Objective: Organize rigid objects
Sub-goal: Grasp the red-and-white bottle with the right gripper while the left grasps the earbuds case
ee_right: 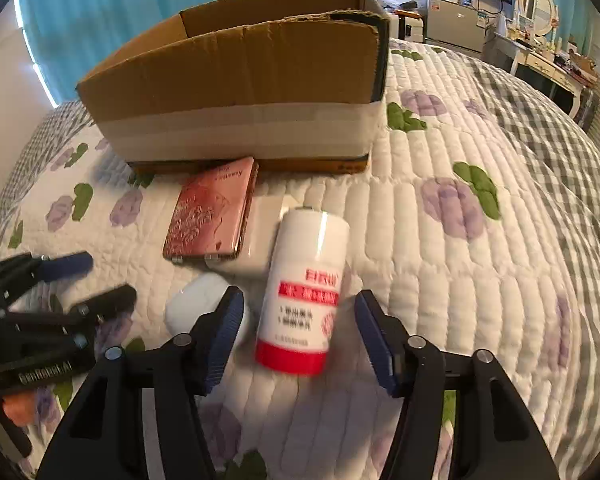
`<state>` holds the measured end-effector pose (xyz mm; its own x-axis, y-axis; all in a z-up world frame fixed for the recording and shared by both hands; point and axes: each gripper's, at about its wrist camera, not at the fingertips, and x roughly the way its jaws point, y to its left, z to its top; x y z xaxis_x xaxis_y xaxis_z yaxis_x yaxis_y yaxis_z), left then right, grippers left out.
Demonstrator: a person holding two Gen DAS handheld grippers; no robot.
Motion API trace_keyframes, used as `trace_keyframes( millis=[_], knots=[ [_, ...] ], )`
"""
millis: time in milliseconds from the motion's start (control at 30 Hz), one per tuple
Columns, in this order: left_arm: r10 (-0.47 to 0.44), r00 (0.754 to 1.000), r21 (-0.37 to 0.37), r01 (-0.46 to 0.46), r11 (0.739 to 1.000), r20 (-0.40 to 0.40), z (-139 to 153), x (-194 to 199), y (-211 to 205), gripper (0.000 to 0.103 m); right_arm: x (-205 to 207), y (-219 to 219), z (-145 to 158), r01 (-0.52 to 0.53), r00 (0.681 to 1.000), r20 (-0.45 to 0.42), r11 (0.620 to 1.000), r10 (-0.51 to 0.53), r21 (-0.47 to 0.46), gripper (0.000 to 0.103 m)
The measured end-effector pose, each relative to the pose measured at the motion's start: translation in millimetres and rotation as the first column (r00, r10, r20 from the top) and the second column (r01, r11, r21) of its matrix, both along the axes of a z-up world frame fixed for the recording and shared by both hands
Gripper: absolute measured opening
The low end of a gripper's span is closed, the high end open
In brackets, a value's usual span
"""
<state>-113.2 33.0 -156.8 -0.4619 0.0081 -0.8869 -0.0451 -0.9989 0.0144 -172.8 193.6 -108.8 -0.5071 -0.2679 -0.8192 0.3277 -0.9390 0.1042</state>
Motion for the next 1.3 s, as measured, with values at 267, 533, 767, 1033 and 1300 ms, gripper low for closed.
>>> trace_keyframes(
  millis=[267,533,767,1033,1300],
  knots=[
    [-0.034,0.999,0.007,0.034,0.999,-0.012,4,5,14,0.071,2,11,7,-0.01,1.0,-0.004,1.0,0.01,-0.022,0.037],
    [-0.129,0.991,0.083,0.131,0.988,-0.033,10,11,40,0.071,25,31,17,0.023,1.0,-0.007,0.999,-0.023,0.043,0.036],
    [-0.197,0.98,0.062,0.198,0.978,-0.021,-5,13,65,0.071,30,54,6,0.076,0.997,0.024,0.997,-0.077,0.034,0.036],
    [-0.295,0.954,-0.048,0.293,0.955,-0.048,-13,8,92,0.065,29,55,1,0.088,0.996,0.028,0.996,-0.088,0.031,0.036],
    [-0.291,0.957,0.057,0.291,0.955,-0.003,-6,12,77,0.05,35,52,8,0.072,0.997,0.006,0.997,-0.073,0.037,0.036]
  ],
)
